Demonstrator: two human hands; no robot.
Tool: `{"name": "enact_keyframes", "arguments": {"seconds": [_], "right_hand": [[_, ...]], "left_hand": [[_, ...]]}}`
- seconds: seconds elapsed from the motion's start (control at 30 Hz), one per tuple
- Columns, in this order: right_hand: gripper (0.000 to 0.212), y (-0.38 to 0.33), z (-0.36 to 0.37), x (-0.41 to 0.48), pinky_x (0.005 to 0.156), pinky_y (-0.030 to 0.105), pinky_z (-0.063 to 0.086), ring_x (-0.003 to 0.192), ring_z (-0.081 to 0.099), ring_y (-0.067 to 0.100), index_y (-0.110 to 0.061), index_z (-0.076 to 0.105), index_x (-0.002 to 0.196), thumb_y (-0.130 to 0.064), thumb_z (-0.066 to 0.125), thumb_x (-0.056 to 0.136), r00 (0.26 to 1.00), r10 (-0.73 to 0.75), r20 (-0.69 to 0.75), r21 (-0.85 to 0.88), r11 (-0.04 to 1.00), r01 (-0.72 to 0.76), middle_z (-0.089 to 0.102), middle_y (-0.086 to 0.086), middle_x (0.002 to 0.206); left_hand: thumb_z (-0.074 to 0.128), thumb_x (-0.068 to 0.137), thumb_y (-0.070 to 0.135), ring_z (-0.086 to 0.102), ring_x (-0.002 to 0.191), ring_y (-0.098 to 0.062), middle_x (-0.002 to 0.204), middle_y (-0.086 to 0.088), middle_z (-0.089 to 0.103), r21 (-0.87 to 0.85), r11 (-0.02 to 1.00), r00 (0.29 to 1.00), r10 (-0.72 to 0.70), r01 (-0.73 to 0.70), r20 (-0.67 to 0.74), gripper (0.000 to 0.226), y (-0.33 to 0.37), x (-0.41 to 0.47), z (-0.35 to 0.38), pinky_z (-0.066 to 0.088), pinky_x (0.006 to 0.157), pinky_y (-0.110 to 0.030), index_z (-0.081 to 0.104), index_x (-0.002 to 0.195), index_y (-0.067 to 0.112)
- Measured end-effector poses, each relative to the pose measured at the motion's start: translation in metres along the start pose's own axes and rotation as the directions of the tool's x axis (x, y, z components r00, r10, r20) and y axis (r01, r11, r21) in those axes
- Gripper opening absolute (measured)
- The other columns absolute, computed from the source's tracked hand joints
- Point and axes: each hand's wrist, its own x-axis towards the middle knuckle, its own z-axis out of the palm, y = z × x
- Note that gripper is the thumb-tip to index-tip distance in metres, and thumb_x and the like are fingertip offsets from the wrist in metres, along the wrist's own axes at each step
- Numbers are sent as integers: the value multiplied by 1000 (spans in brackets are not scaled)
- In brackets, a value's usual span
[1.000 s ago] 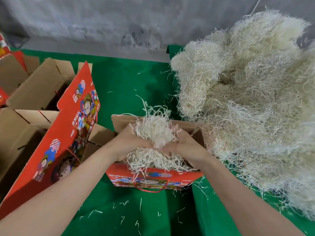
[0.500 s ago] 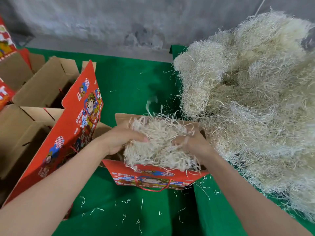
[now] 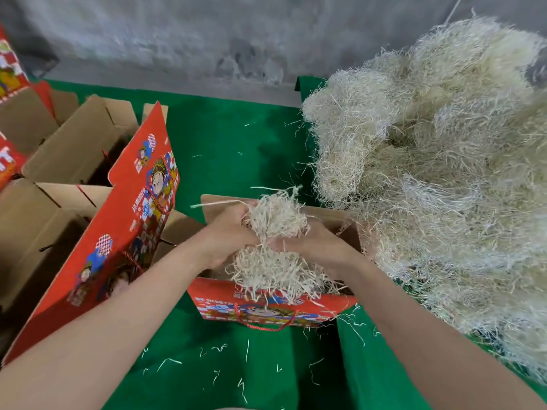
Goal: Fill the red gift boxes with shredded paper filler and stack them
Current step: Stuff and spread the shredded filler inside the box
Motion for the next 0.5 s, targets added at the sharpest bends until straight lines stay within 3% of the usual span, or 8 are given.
{"name": "enact_keyframes", "arguments": {"seconds": [0.07, 0.1, 0.13, 0.2, 0.3, 0.43, 0.5], "right_hand": [[45, 0, -7, 3, 72, 22, 48, 86, 63, 6, -11, 51, 112, -32, 71, 77, 996, -18, -84, -43, 999, 14, 54, 1, 127], [37, 3, -16, 3, 75, 25, 47, 86, 60, 6, -12, 51, 113, -29, 65, 83, 990, -17, -137, -50, 999, 10, 53, -2, 126], [51, 7, -27, 2, 87, 32, 44, 102, 56, 12, -11, 43, 128, -31, 62, 84, 985, -17, -169, -41, 999, 10, 45, -1, 136], [80, 16, -41, 0, 104, 46, 30, 132, 34, 24, -22, 21, 146, -38, 63, 80, 979, 6, -203, -33, 999, -13, 23, -2, 152], [84, 19, -46, -3, 108, 50, 23, 137, 26, 28, -26, 18, 146, -42, 63, 78, 970, 33, -240, -30, 999, -41, 19, -1, 153], [92, 18, -53, -3, 108, 49, 26, 136, 28, 31, -22, 12, 148, -42, 66, 76, 962, 84, -260, 16, 996, -82, 22, 8, 152], [95, 12, -51, -3, 107, 49, 28, 136, 27, 33, -16, 6, 149, -43, 65, 79, 961, 90, -263, 33, 996, -85, 20, 10, 153]], "left_hand": [[74, 73, -1, 60, 96, -18, 105, -2, 60, -9, 999, 996, -49, 49, -79, 47, 1, 1, -12, 46, 66, -10, 53, 112, 14], [79, 68, 12, 50, 115, -24, 125, -7, 53, -39, 995, 991, -98, 95, -93, 72, 0, 1, -24, 44, 85, -18, 43, 130, 9], [81, 62, 23, 37, 129, -27, 143, -9, 37, -71, 986, 984, -155, 149, -86, 99, -2, 1, -34, 35, 100, -29, 26, 143, 8], [78, 53, 35, 18, 140, -25, 155, -5, 15, -90, 974, 974, -213, 207, -70, 119, -4, -2, -46, 19, 111, -40, 10, 149, 14], [76, 49, 43, 14, 141, -23, 156, -5, 13, -44, 976, 975, -216, 213, -59, 123, -4, -1, -52, 15, 112, -42, 11, 149, 13], [76, 46, 50, 21, 139, -24, 153, -8, 22, 102, 978, 982, -174, 181, -80, 122, -3, -2, -58, 17, 112, -41, 21, 145, 6], [76, 44, 57, 19, 140, -23, 155, -5, 18, 135, 974, 982, -176, 184, -64, 129, 1, -2, -57, 16, 112, -42, 15, 148, 10]]}}
